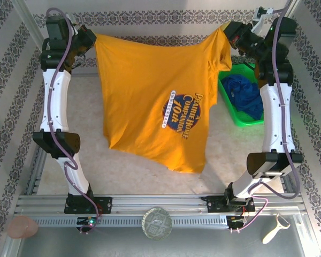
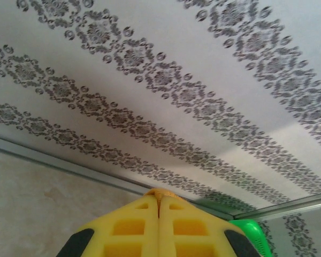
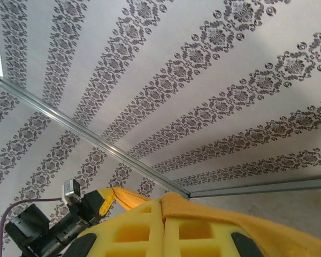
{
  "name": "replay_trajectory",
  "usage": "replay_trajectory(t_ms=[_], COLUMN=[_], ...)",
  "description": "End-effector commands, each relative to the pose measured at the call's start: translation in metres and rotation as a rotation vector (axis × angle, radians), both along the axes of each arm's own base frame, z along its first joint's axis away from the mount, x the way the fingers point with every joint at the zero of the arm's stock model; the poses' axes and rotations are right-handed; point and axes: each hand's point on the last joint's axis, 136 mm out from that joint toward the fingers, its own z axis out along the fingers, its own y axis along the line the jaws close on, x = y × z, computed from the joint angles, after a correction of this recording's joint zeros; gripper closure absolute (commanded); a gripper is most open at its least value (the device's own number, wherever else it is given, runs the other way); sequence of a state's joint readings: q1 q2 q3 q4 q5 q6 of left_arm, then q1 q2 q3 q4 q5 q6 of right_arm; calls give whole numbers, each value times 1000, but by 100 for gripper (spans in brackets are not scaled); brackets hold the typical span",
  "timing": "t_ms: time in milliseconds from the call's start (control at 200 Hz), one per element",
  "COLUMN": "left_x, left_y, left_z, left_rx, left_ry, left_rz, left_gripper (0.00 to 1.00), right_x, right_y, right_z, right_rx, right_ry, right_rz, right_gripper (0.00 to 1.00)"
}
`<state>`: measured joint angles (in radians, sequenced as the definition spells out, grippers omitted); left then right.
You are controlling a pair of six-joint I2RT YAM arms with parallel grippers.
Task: Fold the inside-out t-shirt
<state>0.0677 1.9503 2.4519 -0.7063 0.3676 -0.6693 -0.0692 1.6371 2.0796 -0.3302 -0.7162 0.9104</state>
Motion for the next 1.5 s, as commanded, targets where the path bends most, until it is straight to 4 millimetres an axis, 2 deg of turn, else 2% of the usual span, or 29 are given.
replay_trajectory(t_ms=[0, 95, 140, 220, 290, 315, 355, 425, 510, 540, 610, 704, 719, 764, 784, 809, 859, 924, 1009, 1074, 1159, 1269, 1334, 1414, 1494], left_x=[-58, -68, -71, -71, -71, -75, -77, -83, -92, -96, -104, -115, -116, -120, -122, -124, -129, -136, -147, -158, -176, -208, -227, -252, -273], left_y=[-1, -4, -5, -6, -7, -9, -10, -10, -6, -4, 1, 4, 5, 5, 5, 6, 8, 12, 8, 0, -15, -56, -87, -128, -160], left_z=[109, 114, 109, 87, 52, 46, 21, -31, -94, -117, -160, -199, -203, -212, -215, -217, -217, -213, -209, -211, -223, -245, -260, -283, -309], left_rx=[-13, -12, -6, 9, 1, -5, -14, -16, 14, 26, 41, 44, 46, 51, 54, 58, 71, 92, 95, 57, -9, -10, 35, 72, 102], left_ry=[-263, -271, -252, -195, -135, -133, -97, -23, 76, 115, 189, 248, 255, 270, 274, 279, 281, 280, 283, 288, 319, 383, 413, 461, 509], left_rz=[-2, -13, -16, -28, -37, -43, -45, -43, -34, -28, -19, -32, -34, -43, -45, -48, -46, -43, -58, -82, -116, -204, -260, -344, -401], left_gripper=[100, 100, 100, 100, 100, 100, 100, 100, 100, 99, 86, 71, 69, 63, 60, 58, 54, 49, 46, 46, 46, 46, 45, 44, 44], right_x=[-62, -72, -80, -88, -100, -104, -111, -121, -133, -137, -148, -166, -169, -182, -187, -194, -204, -203, -190, -170, -144, -121, -111, -100, -89], right_y=[6, 10, 15, 27, 45, 53, 69, 98, 139, 158, 199, 258, 270, 302, 314, 326, 336, 322, 279, 230, 157, 71, 34, 9, 2], right_z=[91, 97, 98, 88, 75, 66, 51, 10, -58, -92, -167, -264, -277, -308, -321, -330, -329, -314, -297, -303, -328, -367, -387, -404, -416], right_rx=[-36, -33, -37, -46, -62, -75, -97, -144, -218, -241, -302, -368, -368, -374, -385, -393, -398, -412, -446, -465, -440, -434, -411, -392, -421], right_ry=[-276, -288, -295, -286, -277, -270, -253, -202, -118, -73, 16, 132, 148, 214, 245, 264, 253, 221, 201, 250, 375, 523, 602, 662, 695], right_rz=[-2, 13, 22, 40, 69, 79, 100, 130, 159, 182, 223, 301, 332, 447, 490, 536, 577, 545, 452, 330, 153, -57, -140, -194, -199], right_gripper=[100, 100, 100, 100, 100, 100, 100, 100, 100, 100, 100, 100, 94, 65, 55, 49, 44, 39, 36, 34, 30, 23, 23, 22, 22])
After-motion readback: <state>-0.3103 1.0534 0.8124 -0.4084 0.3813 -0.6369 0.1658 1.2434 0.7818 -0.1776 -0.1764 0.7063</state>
